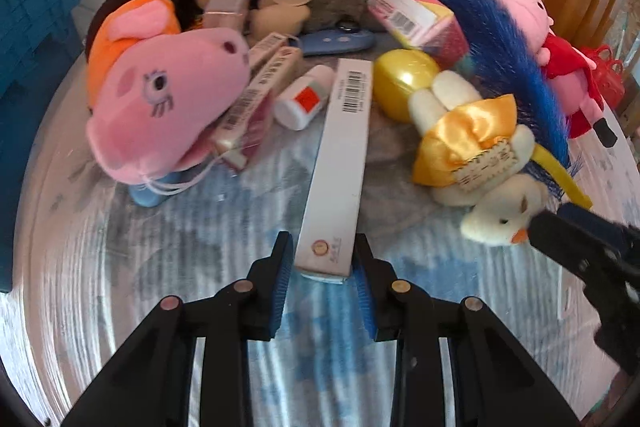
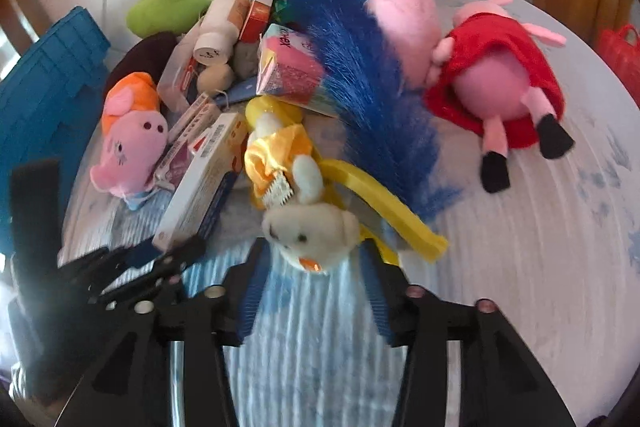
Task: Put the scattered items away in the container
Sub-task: 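Grasp the long white medicine box with the left tool while the right tool grasps the white teddy bear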
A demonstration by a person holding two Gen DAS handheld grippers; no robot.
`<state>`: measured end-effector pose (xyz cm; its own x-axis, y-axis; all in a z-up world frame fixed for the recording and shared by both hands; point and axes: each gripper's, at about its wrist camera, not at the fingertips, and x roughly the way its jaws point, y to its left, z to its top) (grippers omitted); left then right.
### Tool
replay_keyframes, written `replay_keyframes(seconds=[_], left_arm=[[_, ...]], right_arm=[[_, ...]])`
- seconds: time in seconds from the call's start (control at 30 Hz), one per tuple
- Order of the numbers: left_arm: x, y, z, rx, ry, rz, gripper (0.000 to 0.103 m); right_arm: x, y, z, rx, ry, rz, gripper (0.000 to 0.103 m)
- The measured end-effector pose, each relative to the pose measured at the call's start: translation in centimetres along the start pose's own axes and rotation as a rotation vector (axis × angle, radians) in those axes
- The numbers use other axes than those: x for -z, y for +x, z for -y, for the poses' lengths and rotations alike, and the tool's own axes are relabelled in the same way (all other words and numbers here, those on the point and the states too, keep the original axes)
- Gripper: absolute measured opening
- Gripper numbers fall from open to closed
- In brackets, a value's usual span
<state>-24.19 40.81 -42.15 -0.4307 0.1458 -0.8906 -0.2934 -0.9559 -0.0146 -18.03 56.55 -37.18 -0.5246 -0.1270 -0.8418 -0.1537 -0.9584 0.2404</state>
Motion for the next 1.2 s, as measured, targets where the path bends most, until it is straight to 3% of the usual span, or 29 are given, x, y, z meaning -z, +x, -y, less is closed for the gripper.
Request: replay_keyframes(seconds=[0.13,0.43,0.57,0.63,0.93,1.0,1.2], left_arm=[[-0.7,-0.1,0.4,0.016,0.038,0.008,0.030],[-2.1,1.8,1.6,0.027,0.066,-0.010,0.030],[-2.0,1.6,1.6,0.026,0.074,0.003,0.030],[-1.9,1.5,1.4,0.025,0.071,0.003,0.025],[-1.5,1.1,0.6,0.025,0.059,-0.001,0.023],[-1.4,0.8,0.6,0.026,0.061,0.004,0.023],[-1.1,-1.9,0.0,0.024,0.054,0.070,0.022]], right_arm=[[-0.7,1.3,-0.8,0.007,-0.014,-0.011,0.054],[-1.2,3.7,-0.6,0.024,0.005,-0.045,0.054],[-1.3,3.8,-1.4,0.055,-0.026,-0.037,0.047],[-1.4,3.7,-1.5,0.052,-0.024,-0.040,0.045],[-0.9,4.9,-1.5,0.003,-0.003,-0.073,0.049],[-0.6,5.1,-1.4,0.006,0.016,-0.069,0.044],[0.0,2.9,-1.5,0.010,0.013,-0.031,0.040]])
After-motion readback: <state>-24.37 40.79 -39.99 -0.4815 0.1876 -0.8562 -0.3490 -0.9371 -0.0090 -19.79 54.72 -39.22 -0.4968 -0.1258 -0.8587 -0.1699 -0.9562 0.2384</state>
